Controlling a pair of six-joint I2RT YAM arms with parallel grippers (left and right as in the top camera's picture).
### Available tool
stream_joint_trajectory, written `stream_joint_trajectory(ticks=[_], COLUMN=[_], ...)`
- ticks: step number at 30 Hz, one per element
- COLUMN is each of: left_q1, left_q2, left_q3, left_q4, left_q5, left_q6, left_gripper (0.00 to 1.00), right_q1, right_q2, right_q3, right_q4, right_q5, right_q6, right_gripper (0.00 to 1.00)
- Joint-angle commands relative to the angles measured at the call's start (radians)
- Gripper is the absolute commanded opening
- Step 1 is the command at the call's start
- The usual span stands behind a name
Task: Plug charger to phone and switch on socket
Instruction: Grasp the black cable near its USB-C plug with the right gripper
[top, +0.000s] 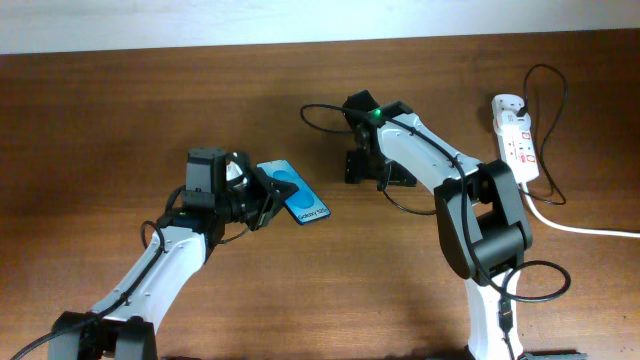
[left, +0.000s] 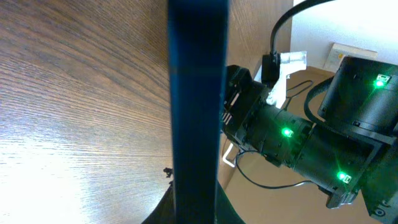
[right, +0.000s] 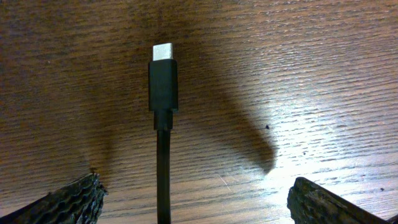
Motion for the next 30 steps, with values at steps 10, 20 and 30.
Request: stream_joint_trajectory(ticks=[10,20,30], left_q1=[0.154,0.154,0.154], left_q2=[0.171,0.25,0.25], left_q3=[0.009,0.009,0.009], left_q4=[0.195,0.229,0.227], left_q5=[0.334,0.358,0.359], left_q6=[0.039,0.04,0.039], left_gripper=[0.0,0.0,0.0], right_q1=[-0.004,-0.047,-0.047], right_q2=[0.024,0.024,0.024], right_q3=[-0.005,0.144,0.138], right_q4=[-0.021,-0.164,-0.202], right_q5=[-0.053,-0.078,-0.133], right_q6=[0.003,-0.07,-0.138], right_gripper=[0.99,0.95,0.79])
